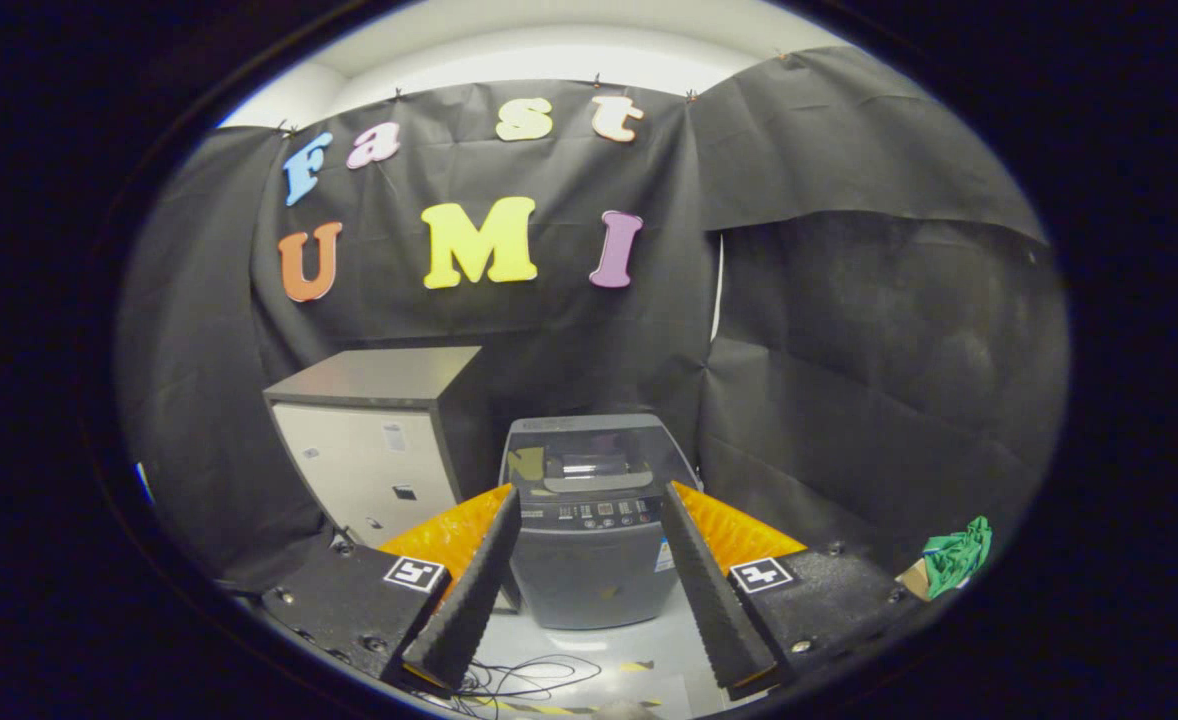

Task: Put the clothes into the washing machine and then close the washing machine lid.

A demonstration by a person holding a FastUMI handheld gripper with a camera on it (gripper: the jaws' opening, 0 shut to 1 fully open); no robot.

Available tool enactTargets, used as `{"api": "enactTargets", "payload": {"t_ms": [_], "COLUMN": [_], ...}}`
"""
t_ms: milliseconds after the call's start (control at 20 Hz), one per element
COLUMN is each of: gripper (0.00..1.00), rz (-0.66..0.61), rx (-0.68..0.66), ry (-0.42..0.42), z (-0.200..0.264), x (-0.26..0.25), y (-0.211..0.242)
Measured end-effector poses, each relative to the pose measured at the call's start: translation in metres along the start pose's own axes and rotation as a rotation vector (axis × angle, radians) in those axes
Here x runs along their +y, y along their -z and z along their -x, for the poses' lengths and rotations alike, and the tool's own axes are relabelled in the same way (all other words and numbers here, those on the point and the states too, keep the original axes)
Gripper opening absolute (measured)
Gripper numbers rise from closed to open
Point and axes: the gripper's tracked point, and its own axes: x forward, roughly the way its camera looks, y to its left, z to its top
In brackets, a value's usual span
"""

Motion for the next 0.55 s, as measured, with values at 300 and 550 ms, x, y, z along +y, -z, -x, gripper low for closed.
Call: {"api": "enactTargets", "payload": {"t_ms": [300,550], "gripper": [0.89,0.90], "rz": [0.012,0.019], "rx": [-0.020,-0.023], "ry": [-0.025,-0.038], "z": [0.041,0.052], "x": [0.008,0.007], "y": [0.019,0.027]}}
